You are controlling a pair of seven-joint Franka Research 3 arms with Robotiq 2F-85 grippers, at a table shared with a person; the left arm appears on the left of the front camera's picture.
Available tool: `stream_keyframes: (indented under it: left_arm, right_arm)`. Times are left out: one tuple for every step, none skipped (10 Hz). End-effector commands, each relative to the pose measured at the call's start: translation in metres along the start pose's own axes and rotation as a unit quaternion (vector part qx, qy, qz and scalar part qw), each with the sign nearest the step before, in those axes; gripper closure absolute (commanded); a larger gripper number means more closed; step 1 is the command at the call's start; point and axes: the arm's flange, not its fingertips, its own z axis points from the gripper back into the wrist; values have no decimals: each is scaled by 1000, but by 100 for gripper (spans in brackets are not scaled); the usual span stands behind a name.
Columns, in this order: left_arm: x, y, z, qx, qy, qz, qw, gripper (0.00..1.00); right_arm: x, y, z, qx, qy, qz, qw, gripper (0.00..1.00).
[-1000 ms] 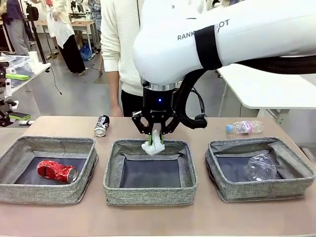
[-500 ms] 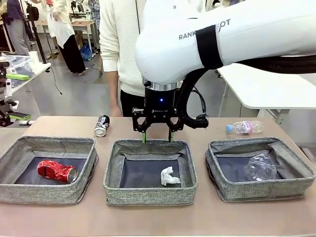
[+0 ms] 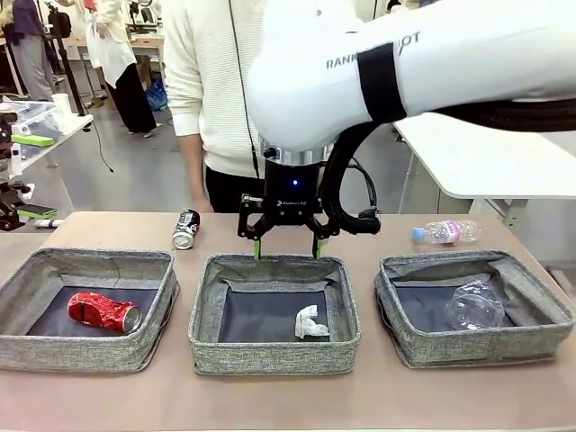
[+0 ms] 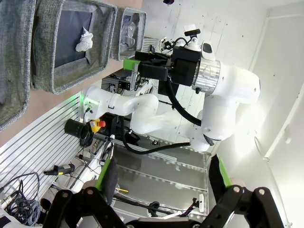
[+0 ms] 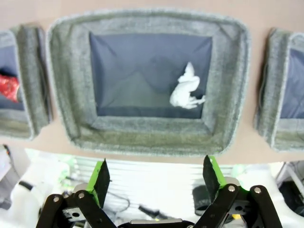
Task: Sort the waste into the appropriate baskets.
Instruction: Place the picked waste into the Fabric basket indicated by the person.
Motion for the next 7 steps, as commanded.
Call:
stream_keyframes:
  left_arm:
    - [-2, -4, 0, -8, 0, 3, 1000, 0]
    - [-2, -4, 0, -8, 0, 3, 1000, 0]
    - [-2, -4, 0, -8, 0, 3, 1000, 0]
    - [-2, -4, 0, -8, 0, 3, 1000, 0]
    - [-2, -4, 0, -8, 0, 3, 1000, 0]
    - [-2, -4, 0, -8, 0, 3, 1000, 0]
    - [-2, -4, 0, -8, 0, 3, 1000, 0]
  right_arm:
    - [-12, -44, 42, 112, 79, 43, 990, 0]
    - [-22, -92, 75, 194, 88, 54, 976, 0]
    - [-34, -152, 100, 294, 87, 90, 948, 0]
    - [-39, -201, 107, 340, 94, 105, 930, 0]
    - [-43, -243, 104, 405, 101, 143, 897, 0]
    - [-49, -276, 94, 435, 89, 128, 887, 0]
    - [-62, -310, 82, 472, 57, 111, 873, 0]
